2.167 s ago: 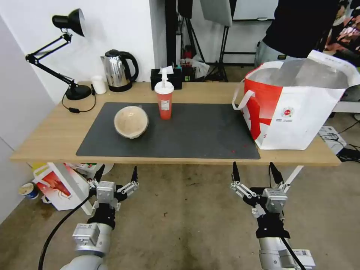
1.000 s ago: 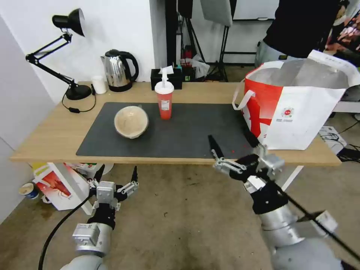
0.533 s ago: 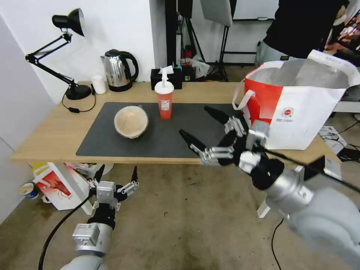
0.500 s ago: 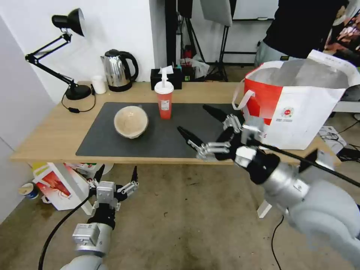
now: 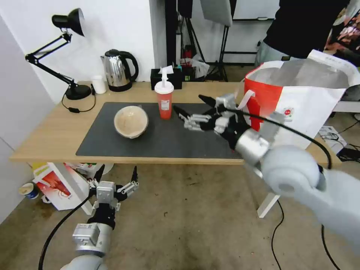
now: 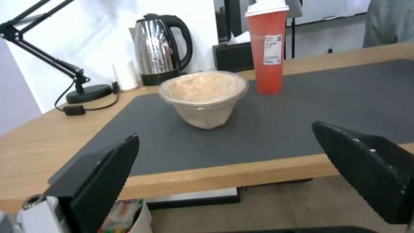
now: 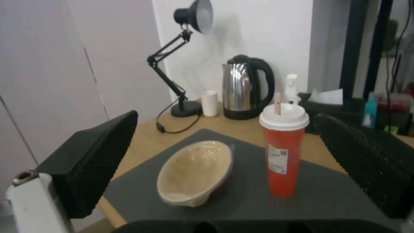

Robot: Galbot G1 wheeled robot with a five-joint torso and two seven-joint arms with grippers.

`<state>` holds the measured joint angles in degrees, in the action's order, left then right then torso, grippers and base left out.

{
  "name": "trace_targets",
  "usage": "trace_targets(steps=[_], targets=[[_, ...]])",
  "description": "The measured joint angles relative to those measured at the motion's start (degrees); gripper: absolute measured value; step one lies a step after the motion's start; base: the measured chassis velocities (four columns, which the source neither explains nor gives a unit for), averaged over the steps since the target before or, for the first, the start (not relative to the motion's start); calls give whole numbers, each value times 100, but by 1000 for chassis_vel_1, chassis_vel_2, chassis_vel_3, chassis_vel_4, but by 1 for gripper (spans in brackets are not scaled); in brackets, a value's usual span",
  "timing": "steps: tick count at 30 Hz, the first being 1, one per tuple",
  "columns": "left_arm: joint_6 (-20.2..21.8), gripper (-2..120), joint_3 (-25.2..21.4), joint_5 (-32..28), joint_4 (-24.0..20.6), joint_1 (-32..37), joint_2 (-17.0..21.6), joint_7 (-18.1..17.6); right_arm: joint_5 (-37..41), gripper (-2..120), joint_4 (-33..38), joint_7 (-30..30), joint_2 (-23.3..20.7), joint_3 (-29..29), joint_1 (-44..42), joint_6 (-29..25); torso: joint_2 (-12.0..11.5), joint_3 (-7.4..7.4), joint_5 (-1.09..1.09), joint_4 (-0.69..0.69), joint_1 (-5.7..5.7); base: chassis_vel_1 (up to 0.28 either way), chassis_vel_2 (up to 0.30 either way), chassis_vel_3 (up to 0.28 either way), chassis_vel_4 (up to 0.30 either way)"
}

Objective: Pick up the trash from the table and place it into the takeout bag.

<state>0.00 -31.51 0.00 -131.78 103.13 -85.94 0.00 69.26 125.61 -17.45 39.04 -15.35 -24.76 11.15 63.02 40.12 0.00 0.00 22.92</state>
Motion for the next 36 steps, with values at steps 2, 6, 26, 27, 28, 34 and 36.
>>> trace_targets(steps=[2,6,26,27,28,34,36], targets=[[0,100,0,0,0,0,0,0,87,100,-265,19,166,-161,234,59,0,0,-1,-1,0,0,0,0,0],[0,100,0,0,0,0,0,0,109,100,-595,40,364,-341,480,103,0,0,-1,1,0,0,0,0,0],[0,100,0,0,0,0,0,0,182,100,-1322,224,700,-638,889,759,0,-1,0,-1,0,0,0,0,0],[0,100,0,0,0,0,0,0,182,100,-1358,230,699,-637,921,864,1,-1,0,-1,0,0,0,0,0],[0,100,0,0,0,0,0,0,182,100,-1366,230,700,-637,930,889,0,-1,0,-1,0,0,0,0,0],[0,100,0,0,0,0,0,0,176,100,-1557,106,756,-637,1080,1227,0,-1,0,-1,0,0,0,0,0],[0,100,0,0,0,0,0,0,182,100,-1630,73,786,-648,1146,1272,0,-1,0,0,0,0,0,0,0]])
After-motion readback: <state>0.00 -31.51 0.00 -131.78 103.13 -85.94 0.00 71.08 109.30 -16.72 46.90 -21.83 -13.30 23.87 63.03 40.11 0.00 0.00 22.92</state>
